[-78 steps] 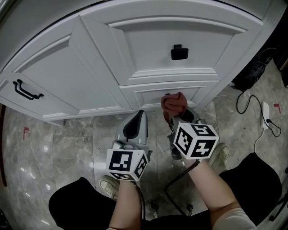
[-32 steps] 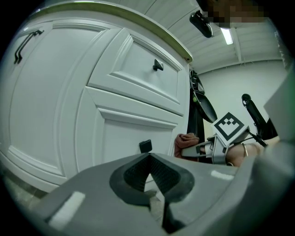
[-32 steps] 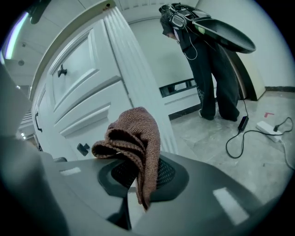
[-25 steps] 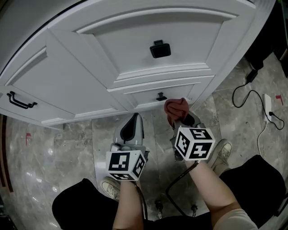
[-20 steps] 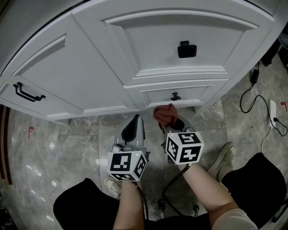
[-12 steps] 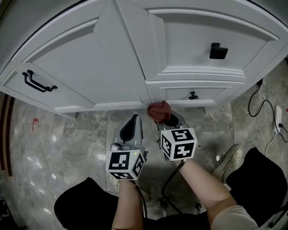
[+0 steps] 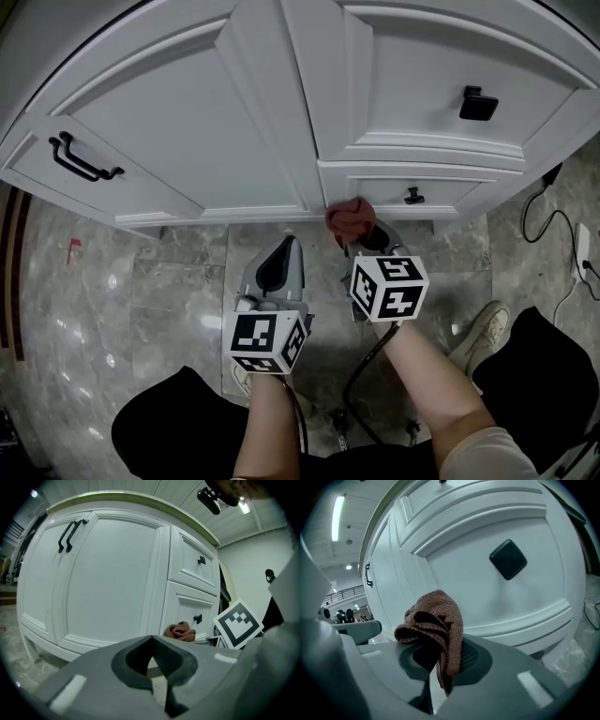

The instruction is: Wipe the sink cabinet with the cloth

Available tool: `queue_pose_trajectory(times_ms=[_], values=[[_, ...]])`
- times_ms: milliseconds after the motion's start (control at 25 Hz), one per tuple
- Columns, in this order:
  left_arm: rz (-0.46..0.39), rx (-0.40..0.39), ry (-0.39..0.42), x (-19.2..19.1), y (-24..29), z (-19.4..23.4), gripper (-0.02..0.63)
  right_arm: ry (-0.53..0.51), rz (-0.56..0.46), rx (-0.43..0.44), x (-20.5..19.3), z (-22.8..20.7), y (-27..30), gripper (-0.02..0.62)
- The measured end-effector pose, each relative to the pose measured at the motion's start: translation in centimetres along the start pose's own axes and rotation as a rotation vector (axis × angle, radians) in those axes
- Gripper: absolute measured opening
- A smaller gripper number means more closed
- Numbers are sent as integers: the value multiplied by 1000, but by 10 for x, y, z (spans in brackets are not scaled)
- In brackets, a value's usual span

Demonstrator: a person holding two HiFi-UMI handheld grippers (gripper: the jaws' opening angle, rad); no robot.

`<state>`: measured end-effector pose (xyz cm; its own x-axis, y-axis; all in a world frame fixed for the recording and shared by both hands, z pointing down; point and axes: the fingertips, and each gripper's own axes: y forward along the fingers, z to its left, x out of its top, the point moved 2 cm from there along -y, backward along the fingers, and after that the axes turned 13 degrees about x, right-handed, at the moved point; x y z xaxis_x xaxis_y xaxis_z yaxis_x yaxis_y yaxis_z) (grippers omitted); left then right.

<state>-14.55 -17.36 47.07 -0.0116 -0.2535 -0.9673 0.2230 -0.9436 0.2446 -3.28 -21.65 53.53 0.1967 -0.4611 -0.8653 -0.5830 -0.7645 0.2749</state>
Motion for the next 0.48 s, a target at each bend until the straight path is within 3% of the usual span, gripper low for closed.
queue_pose_trajectory(times_ms=[480], values=[[12,-43,24,-1,8,-26,0,125,-32,-24,4,-34,-26,84]])
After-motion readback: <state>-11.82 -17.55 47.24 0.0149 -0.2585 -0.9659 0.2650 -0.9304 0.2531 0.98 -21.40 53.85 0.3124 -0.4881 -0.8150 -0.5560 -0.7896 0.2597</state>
